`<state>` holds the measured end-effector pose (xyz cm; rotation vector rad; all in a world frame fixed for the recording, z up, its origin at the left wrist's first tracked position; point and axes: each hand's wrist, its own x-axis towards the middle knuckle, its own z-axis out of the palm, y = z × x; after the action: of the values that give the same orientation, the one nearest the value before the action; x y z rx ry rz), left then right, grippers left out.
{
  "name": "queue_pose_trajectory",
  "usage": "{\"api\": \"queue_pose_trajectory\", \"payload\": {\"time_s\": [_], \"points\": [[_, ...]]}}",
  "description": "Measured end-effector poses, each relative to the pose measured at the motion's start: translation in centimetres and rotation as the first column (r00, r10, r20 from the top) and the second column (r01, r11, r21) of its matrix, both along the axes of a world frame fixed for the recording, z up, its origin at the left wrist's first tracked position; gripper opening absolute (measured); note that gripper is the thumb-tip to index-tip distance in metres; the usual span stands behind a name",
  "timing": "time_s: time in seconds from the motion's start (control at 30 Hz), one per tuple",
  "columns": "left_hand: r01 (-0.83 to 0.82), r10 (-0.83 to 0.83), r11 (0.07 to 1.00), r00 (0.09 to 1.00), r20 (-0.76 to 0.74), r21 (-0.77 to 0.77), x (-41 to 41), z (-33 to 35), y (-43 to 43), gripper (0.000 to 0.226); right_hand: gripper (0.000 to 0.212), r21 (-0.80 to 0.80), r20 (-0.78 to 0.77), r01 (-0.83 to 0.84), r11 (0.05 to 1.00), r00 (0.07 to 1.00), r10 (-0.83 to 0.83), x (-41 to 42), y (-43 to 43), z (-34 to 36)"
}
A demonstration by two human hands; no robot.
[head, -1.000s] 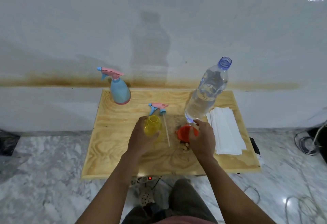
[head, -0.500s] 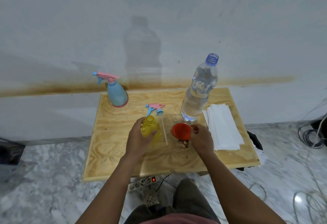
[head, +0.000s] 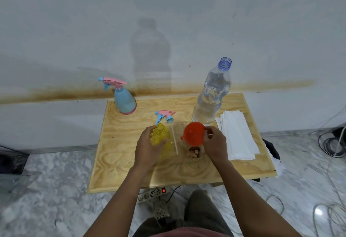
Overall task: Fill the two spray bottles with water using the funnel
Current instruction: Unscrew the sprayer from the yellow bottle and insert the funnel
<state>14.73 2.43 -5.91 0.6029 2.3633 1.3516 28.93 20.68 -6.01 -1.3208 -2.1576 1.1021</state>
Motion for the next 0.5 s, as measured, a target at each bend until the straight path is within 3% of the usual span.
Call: {"api": "queue_pose_trajectory", "payload": {"time_s": [0.17,0.3,0.5], "points": [[-0.009,0.008,0.999,1.0,-0.023,-0.038,0.5,0.2,0.4,0.063,0.018,0.024,-0.199,-0.057,0.998,0.978,0.061,-1.8,-0.7,5.2],[-0.003,-0.001,0.998,0.998,-0.065,-0.058,0.7,0.6,0.6,0.068,0.019,-0.008,-0.297,-0.198,0.98,0.937,0.187,-3.5,-1.1,8.8],[0.097,-0.097,0.995,0.995,0.003,-0.003,-0.1,2.1,-0.8,0.089,0.016,-0.013,-0.249,-0.329,0.944,0.915,0.316,-5.1,-2.0,10.2]]}}
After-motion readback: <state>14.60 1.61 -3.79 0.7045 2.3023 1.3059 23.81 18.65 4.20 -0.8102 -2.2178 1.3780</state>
